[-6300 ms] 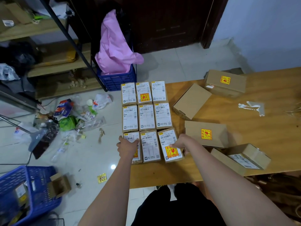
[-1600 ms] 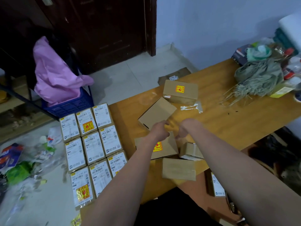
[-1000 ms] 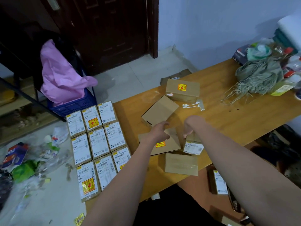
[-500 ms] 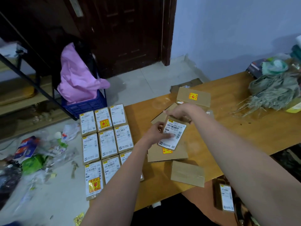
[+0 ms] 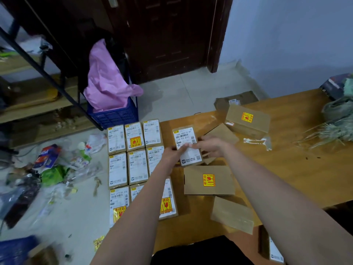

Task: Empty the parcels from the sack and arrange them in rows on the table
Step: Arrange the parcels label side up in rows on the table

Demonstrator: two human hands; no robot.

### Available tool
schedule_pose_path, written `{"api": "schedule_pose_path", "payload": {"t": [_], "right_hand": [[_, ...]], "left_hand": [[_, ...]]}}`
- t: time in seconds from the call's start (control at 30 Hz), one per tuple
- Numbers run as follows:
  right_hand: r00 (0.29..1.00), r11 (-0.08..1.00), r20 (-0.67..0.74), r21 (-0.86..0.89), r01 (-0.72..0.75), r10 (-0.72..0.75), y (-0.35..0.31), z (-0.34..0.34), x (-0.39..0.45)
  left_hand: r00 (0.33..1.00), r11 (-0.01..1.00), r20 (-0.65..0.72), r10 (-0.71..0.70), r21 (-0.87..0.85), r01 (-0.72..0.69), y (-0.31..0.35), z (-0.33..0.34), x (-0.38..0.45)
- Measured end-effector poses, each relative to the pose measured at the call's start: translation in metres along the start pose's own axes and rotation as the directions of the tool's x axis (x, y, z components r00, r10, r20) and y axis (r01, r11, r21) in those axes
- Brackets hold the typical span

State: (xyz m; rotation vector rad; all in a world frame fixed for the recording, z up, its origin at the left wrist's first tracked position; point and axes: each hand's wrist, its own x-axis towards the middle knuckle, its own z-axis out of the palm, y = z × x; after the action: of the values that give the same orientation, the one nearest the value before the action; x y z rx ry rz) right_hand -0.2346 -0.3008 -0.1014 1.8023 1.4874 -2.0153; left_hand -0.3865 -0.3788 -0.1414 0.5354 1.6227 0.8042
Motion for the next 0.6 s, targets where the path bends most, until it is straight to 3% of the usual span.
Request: {"api": "schedule_pose_path", "payload": {"t": [0.27,0.47,0.6], "right_hand": [[0.994,0.998,-0.101,0.053,0.045,-0.039,-0.035,0.011,0.042],[0.969,1.0,-0.247,0.01,0.014,-0.011,-0.06,0.019,0.089],[0.96,0.999,-0.279,-0.037,-0.02,0.009,-0.071,0.026,0.114]], "left_hand": [[0.992,0.931,-0.064,0.109,0.357,-0.08,0.022,-0.022,0.033],[0.921,0.658,-0.143,0.362,0.739,-0.144,0.027,-0.058,0.077],[0.919,0.51,-0.093,0.383,0.851,-0.126,0.023,-0.08,0.108]]}}
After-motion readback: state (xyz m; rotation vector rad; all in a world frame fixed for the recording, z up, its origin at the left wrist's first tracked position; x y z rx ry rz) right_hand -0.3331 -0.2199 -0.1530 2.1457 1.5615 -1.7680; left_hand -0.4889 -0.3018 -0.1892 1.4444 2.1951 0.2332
